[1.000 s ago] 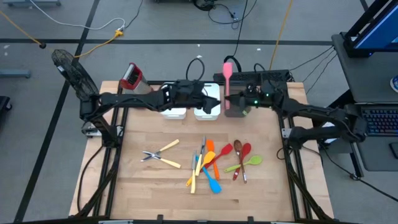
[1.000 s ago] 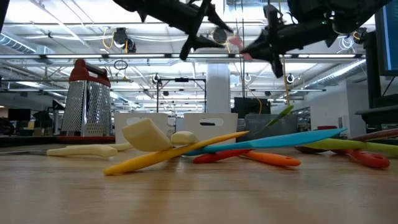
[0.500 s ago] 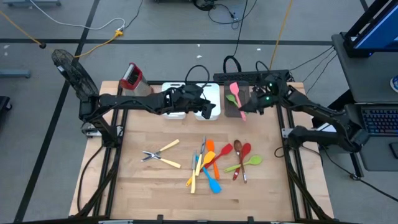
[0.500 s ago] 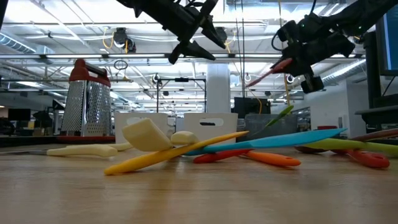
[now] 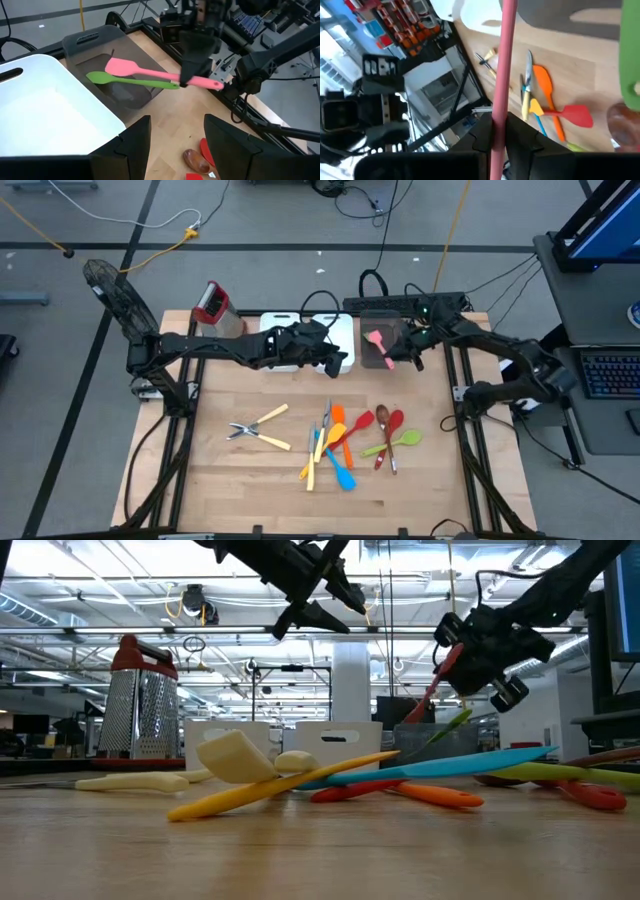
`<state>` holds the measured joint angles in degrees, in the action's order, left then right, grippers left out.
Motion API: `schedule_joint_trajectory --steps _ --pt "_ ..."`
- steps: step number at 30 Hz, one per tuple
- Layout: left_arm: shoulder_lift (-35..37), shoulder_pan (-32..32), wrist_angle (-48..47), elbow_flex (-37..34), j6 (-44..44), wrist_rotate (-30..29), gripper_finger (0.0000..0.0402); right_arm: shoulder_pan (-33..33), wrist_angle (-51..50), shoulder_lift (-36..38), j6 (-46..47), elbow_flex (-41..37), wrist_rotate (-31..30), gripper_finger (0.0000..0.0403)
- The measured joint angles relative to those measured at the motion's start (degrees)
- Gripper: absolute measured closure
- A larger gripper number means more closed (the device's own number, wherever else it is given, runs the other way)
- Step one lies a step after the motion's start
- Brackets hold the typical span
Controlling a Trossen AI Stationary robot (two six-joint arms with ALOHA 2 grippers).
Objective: Pick & Place Kitchen Items
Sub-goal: Put the pink spatula into the black bin
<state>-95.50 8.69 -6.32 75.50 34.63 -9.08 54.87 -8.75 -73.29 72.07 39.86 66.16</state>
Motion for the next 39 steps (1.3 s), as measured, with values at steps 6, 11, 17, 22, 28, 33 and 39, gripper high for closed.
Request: schedule_joint_trajectory --steps 6,11,17,22,28,33,39 --pt "0.0 -0.13 0.03 0.0 -1.61 -0.02 0.0215 3.11 1.67 -3.16 3.01 0.02 0.1 0.0377" --pt "0.0 -0.06 0.05 0.0 -2.48 -0.07 0.0215 4.09 1.65 -6.05 3.54 0.0 0.96 0.0356" --pt "0.0 -0.04 0.05 0.0 -3.4 -0.13 0.0215 4.11 3.23 -7.46 2.47 0.0 1.34 0.0352" --pt "0.0 0.06 0.08 0.0 -3.84 -0.11 0.0215 4.32 4.8 -7.44 2.26 0.04 1.41 0.0337" --pt "0.0 0.67 0.1 0.0 -4.37 -0.11 0.0215 5.02 4.89 -7.41 2.04 0.04 1.34 0.03" --pt "0.0 1.22 0.1 0.0 -4.57 -0.11 0.0215 5.7 4.67 -7.41 2.21 0.04 1.26 0.0263" --pt "0.0 1.36 0.1 0.0 -6.57 0.02 0.0215 9.87 4.61 -7.01 1.07 0.04 -0.22 0.0242"
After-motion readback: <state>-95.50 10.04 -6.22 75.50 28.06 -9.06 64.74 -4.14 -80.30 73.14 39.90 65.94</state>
